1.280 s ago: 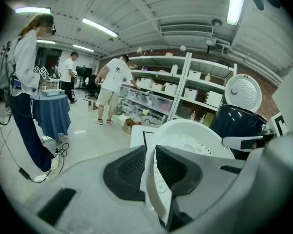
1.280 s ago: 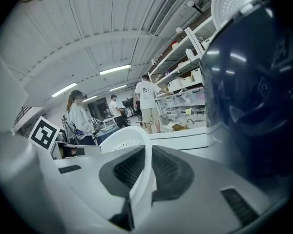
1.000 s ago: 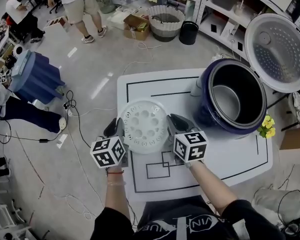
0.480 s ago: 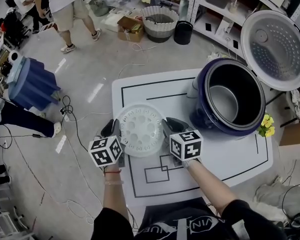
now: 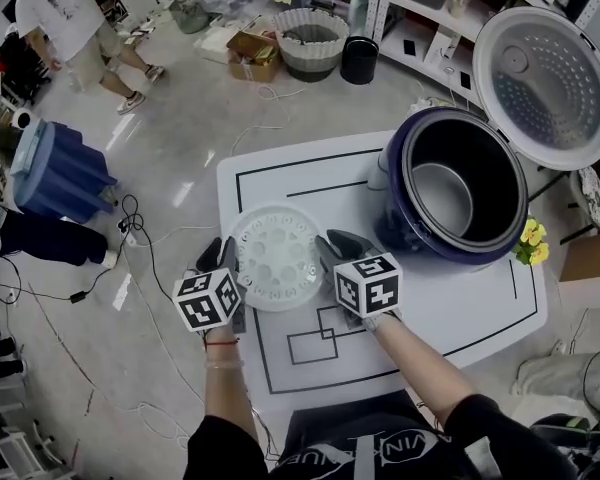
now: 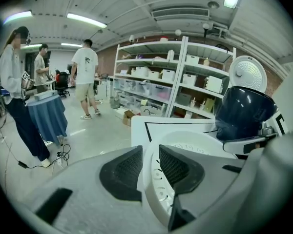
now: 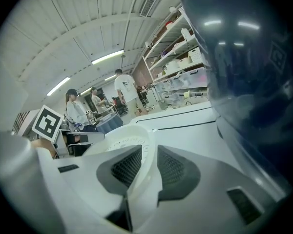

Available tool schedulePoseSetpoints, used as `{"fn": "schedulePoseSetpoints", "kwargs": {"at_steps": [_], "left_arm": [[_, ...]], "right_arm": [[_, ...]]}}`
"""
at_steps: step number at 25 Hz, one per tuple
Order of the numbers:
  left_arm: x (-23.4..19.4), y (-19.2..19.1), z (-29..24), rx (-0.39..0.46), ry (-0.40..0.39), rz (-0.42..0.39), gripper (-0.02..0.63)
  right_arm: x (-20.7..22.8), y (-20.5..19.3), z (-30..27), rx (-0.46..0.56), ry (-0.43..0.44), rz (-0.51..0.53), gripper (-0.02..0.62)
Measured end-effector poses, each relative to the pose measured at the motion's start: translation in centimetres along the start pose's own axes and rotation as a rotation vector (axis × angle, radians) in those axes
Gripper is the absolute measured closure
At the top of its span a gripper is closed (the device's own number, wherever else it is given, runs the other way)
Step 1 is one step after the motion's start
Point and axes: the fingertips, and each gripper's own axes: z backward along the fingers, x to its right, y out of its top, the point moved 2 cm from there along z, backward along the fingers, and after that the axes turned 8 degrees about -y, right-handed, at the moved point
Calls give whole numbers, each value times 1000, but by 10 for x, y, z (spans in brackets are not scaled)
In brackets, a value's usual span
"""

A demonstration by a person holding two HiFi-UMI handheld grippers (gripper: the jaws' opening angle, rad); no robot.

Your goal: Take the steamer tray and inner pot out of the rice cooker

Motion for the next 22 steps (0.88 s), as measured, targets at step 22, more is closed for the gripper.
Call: {"fn": "schedulePoseSetpoints", "kwargs": {"at_steps": [22], "left_arm": [[129, 101, 27, 214, -300, -91, 514]], "right_arm": [[-13, 63, 110, 212, 51, 27, 492]]}}
